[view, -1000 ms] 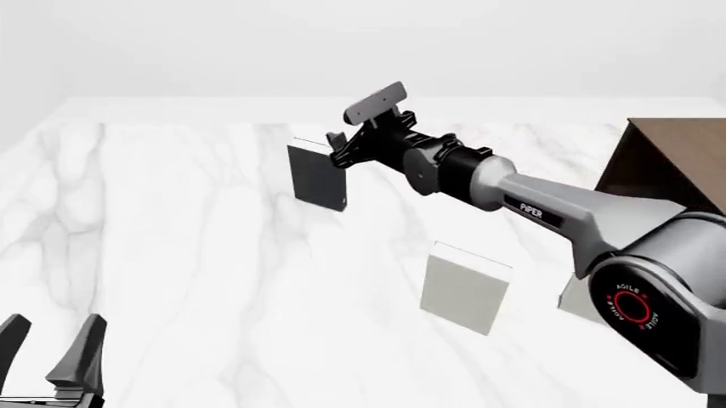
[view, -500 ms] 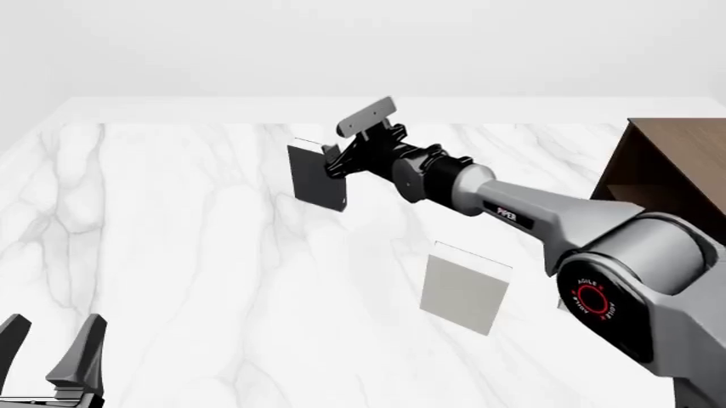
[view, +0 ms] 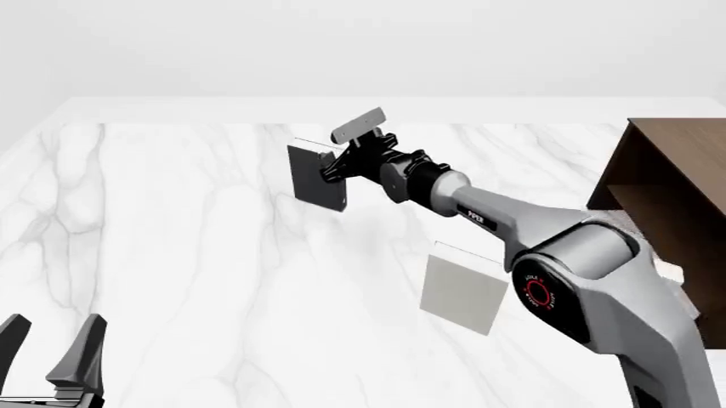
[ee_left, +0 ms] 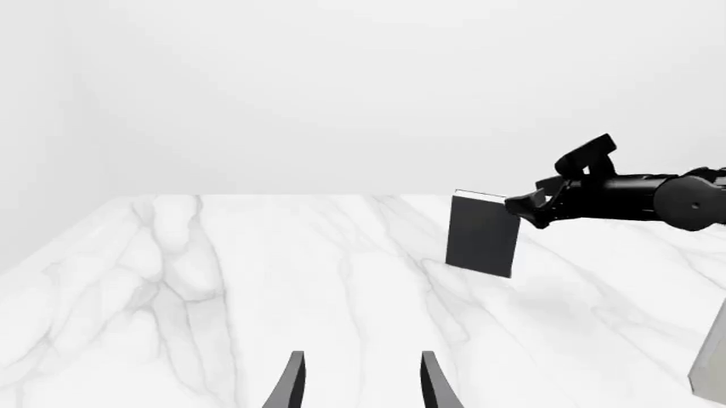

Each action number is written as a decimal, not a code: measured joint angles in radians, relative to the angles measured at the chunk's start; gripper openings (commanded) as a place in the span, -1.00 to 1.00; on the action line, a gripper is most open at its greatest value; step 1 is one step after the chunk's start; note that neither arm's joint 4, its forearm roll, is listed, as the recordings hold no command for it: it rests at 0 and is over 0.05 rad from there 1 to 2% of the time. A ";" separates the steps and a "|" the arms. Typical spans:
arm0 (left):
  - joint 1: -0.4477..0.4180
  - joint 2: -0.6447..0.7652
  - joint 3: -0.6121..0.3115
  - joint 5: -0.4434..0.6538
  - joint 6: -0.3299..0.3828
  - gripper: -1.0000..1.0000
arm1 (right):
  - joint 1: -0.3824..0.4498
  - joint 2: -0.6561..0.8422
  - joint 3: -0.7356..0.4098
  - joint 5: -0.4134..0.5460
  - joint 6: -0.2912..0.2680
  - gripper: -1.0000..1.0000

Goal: Pick up the book on the left and place it on top of the shelf.

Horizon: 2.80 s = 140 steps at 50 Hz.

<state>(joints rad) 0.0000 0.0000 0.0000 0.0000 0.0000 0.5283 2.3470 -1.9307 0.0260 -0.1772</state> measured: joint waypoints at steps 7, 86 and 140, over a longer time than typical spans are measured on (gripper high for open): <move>0.000 0.000 0.000 0.000 0.000 1.00 | -0.003 0.042 -0.050 0.016 0.004 1.00; 0.000 0.000 0.000 0.000 0.000 1.00 | -0.003 -0.114 0.131 -0.060 0.005 -1.00; 0.000 0.000 0.000 0.000 0.000 1.00 | -0.019 -0.847 0.723 -0.042 -0.134 -1.00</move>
<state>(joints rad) 0.0000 0.0000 0.0000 0.0000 0.0000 0.5092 1.4996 -1.2075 -0.0156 -0.3114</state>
